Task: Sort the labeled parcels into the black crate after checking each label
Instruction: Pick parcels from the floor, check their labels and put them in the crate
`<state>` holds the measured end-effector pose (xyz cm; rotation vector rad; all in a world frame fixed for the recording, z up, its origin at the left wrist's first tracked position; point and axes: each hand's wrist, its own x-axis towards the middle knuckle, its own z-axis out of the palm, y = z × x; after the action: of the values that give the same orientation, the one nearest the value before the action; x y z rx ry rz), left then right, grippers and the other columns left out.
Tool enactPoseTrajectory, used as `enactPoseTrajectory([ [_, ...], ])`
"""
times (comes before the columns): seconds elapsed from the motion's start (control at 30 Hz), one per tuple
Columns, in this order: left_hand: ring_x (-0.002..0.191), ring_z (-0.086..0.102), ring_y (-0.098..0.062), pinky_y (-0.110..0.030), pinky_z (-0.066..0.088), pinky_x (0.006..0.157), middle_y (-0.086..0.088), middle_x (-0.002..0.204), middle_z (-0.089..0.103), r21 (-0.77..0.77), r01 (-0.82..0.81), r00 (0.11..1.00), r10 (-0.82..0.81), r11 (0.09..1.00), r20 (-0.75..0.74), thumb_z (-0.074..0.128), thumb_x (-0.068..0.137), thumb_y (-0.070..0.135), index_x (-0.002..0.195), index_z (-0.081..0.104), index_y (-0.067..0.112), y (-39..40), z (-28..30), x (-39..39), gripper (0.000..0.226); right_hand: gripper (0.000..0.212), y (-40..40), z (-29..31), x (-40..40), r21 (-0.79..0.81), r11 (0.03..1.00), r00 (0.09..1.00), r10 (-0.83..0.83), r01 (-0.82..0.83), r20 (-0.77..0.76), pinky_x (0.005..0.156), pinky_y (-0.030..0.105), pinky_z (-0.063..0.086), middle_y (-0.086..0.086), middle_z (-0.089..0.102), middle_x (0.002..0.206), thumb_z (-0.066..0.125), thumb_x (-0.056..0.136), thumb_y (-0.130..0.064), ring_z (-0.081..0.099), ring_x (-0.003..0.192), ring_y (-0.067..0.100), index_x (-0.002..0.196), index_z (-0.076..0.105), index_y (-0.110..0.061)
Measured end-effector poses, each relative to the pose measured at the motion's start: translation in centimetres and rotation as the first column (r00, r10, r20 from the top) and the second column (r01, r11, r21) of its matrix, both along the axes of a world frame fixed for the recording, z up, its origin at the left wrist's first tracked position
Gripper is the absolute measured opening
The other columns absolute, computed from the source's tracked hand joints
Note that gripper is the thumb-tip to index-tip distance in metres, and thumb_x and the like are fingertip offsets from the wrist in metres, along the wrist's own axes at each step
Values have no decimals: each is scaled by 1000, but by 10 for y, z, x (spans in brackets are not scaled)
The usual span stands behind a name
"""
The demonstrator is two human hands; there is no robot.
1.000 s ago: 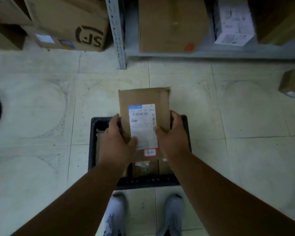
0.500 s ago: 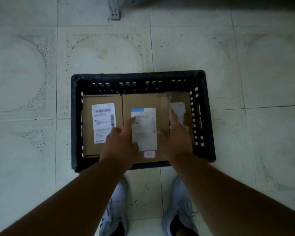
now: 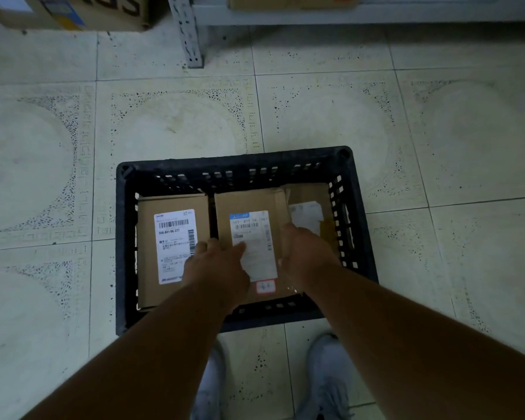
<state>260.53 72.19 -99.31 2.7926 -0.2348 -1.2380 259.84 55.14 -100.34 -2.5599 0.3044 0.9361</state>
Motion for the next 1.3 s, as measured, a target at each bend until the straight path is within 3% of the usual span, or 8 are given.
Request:
enactPoseTrajectory([
  [0.17, 134, 34, -34, -50, 41, 105, -11, 147, 33, 28, -49, 999, 48, 998, 21, 57, 92, 35, 151, 31, 35, -11, 32, 13, 65, 51, 7, 30, 8, -33, 998, 999, 45, -44, 27, 93, 33, 50, 9, 47, 140, 68, 90, -18, 56, 119, 24, 136, 46, -16],
  [0.3, 126, 42, -28, -43, 43, 98, -8, 139, 45, -226, -188, 943, 240, 956, 231, 54, 93, 26, 141, 46, 27, -23, 89, 16, 48, 56, 10, 95, 17, 45, 998, 961, -44, 33, 271, 108, 37, 43, 7, 38, 148, 63, 93, -18, 43, 132, 25, 145, 40, -18],
  [0.43, 121, 47, -27, -38, 41, 98, -8, 132, 53, -460, -160, 847, 361, 873, 390, 57, 92, 16, 137, 53, 19, -34, 193, 32, 45, 48, 2, 202, 38, 177, 975, 845, -208, 137, 493, 102, 37, 48, 8, 48, 140, 63, 93, -15, 53, 121, 22, 140, 49, -12],
  [0.57, 107, 53, -26, -30, 39, 88, -8, 115, 58, -586, -122, 816, 417, 801, 399, 56, 87, 4, 121, 62, 13, -34, 322, 16, 35, 45, -4, 324, 11, 268, 936, 783, -341, 230, 520, 102, 28, 44, 4, 55, 135, 64, 93, -17, 56, 118, 18, 137, 54, -14],
  [0.73, 107, 54, -22, -42, 49, 90, -4, 116, 58, -746, -19, 780, 477, 666, 406, 55, 86, 6, 115, 61, 15, -67, 479, 28, 31, 46, -17, 486, 10, 306, 912, 633, -410, 273, 657, 97, 22, 37, -2, 54, 137, 64, 93, -23, 51, 120, 9, 138, 52, -21],
  [0.97, 105, 59, -25, -42, 51, 86, -5, 114, 63, -723, 274, 751, 329, 634, 572, 54, 92, 15, 111, 63, 15, -112, 600, 12, 21, 42, -63, 618, -34, 338, 871, 408, -471, 356, 782, 95, 31, 47, -2, 58, 127, 68, 89, -22, 55, 114, 9, 130, 58, -20],
  [1.13, 99, 55, -15, -27, 45, 83, -1, 109, 62, -647, 466, 711, 179, 604, 680, 50, 96, 13, 109, 64, 18, -182, 644, 3, 21, 48, -134, 666, -68, 281, 872, 370, -435, 402, 821, 92, 22, 38, -5, 56, 130, 70, 88, -29, 43, 110, -7, 133, 53, -23],
  [1.3, 96, 55, -15, -33, 50, 84, 2, 106, 59, -667, 503, 695, 201, 550, 690, 48, 95, 20, 110, 62, 20, -299, 663, 2, 20, 56, -251, 709, -97, 211, 854, 348, -403, 476, 846, 97, 38, 47, 1, 54, 131, 74, 86, -32, 52, 118, 15, 135, 51, -20],
])
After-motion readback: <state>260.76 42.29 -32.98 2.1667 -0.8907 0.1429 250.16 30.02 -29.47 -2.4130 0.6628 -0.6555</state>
